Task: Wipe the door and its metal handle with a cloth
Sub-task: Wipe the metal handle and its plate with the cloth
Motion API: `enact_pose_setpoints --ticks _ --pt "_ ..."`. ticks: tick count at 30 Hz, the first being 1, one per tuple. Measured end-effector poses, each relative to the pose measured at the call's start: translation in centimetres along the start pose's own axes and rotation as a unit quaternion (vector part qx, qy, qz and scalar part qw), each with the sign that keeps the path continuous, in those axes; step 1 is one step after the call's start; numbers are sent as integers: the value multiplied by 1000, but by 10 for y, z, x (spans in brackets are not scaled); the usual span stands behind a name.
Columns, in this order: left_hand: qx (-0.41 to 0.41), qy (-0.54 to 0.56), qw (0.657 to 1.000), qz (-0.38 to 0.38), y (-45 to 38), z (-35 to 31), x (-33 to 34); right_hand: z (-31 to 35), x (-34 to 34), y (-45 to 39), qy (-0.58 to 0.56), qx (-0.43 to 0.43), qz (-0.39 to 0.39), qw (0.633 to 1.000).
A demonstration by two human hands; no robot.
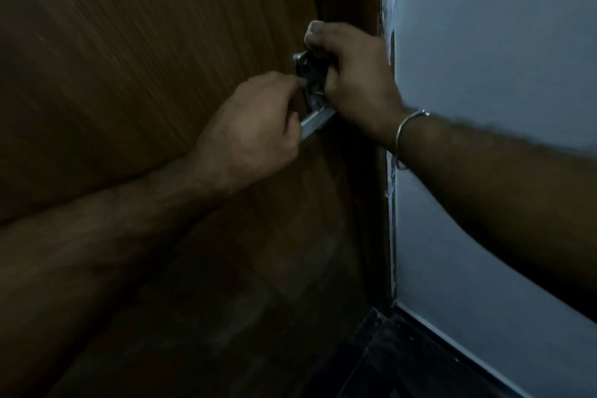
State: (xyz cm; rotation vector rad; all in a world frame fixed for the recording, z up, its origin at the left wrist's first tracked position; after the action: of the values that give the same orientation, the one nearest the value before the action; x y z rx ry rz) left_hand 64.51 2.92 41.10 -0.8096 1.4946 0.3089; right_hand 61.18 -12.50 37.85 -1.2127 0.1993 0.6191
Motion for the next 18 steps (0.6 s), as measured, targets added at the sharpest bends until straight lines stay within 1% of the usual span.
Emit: enact_pose_setpoints --ticks 2,5,7,9,11,13,15,16,18 --pt "37 -34 999 -6 -1 4 -2 -5 2 10 -39 20 -14 999" --pt "46 -50 998 -8 -4 11 -5 -11 6 21 -114 59 -13 992" --pt "52 -49 997 -13 -5 14 -8 -12 11 26 -170 106 -9 980" --pt "63 -43 997 -17 -5 13 -8 -10 13 32 -161 127 -3 979" --pt "66 -38 997 -24 -4 15 -8 -7 6 26 -118 131 40 984" --pt "63 -37 997 -25 -4 17 -7 -6 -2 6 -76 141 100 982" --pt "65 -47 997 -23 -3 15 -4 -6 -7 -9 -54 151 127 979" --pt "65 -52 996 -27 -3 13 -4 -7 -6 -9 -65 170 126 975" --pt "61 -60 996 -24 -3 13 -6 -10 1 8 -139 232 120 955"
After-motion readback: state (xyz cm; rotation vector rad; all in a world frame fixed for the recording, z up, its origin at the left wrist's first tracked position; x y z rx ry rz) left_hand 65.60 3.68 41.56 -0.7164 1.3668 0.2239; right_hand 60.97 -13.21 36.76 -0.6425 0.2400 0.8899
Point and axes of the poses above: each hand's wrist, its own y-axis away from the middle knuckle, its own x-axis out of the palm, z = x × y, the point moved 2 cm from there along -y, towards the middle knuckle, and after that the axes turned 14 degrees about -x, right-handed, at the moved point
